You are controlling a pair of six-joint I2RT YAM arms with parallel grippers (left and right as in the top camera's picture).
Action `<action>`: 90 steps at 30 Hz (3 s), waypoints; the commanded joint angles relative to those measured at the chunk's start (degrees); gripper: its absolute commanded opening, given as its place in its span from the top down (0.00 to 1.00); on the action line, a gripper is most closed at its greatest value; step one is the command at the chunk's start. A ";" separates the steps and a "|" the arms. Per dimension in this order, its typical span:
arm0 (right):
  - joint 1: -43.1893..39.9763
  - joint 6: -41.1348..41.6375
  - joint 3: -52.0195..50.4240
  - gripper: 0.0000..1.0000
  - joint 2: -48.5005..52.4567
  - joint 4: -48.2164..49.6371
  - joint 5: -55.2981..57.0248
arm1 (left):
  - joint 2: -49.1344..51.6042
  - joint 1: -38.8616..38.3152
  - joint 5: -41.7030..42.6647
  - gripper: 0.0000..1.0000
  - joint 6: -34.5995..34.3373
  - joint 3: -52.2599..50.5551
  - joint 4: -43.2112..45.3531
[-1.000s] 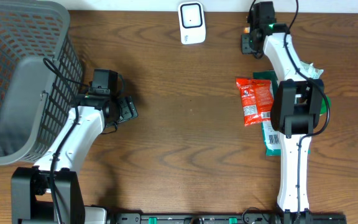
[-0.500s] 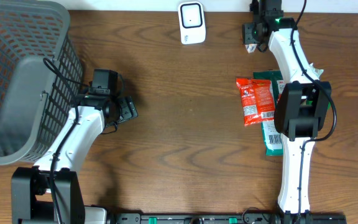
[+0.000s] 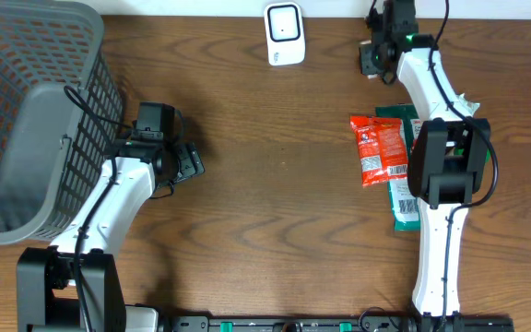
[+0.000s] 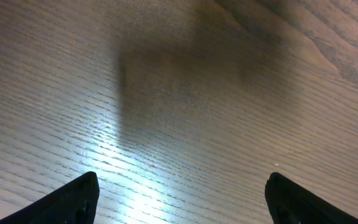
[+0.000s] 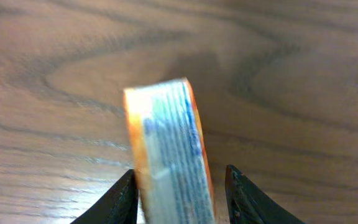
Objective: Scan the item barcode
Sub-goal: 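Hold the Kleenex pack under the white scanner with the right gripper, then move the Kleenex pack right and drop it onto the gloves bag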
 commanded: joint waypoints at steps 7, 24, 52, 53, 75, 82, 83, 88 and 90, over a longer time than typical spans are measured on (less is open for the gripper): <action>-0.31 -0.94 1.03 0.99 -4.66 1.40 -7.28 | 0.50 0.09 -0.70 0.14 0.33 -0.57 -0.20; 14.16 17.77 1.25 0.99 -12.20 4.68 -9.70 | 0.50 0.09 -0.70 0.14 0.33 -0.57 -0.20; 16.31 17.29 1.31 0.99 -24.65 -10.38 0.22 | 0.50 0.09 -0.70 0.14 0.33 -0.57 -0.20; 16.00 16.74 1.31 0.99 -26.71 -13.62 0.24 | 0.50 0.09 -0.70 0.14 0.33 -0.57 -0.20; -3.08 13.86 -8.96 0.99 -42.99 -55.49 6.19 | 0.50 0.09 -0.70 0.14 0.33 -0.57 -0.20; -3.48 14.08 -29.49 0.99 -42.99 -44.89 11.91 | 0.50 0.09 -0.70 0.14 0.33 -0.57 -0.20; -3.48 14.05 -32.33 0.99 -42.99 -42.23 13.18 | 0.50 0.09 -0.70 0.14 0.33 -0.57 -0.20; -3.48 14.03 -43.56 0.99 -42.99 -28.61 18.62 | 0.50 0.09 -0.70 0.14 0.33 -0.57 -0.20; -3.48 13.99 -47.25 0.99 -42.99 -23.15 20.37 | 0.52 0.09 -0.70 0.14 0.33 -0.57 -0.20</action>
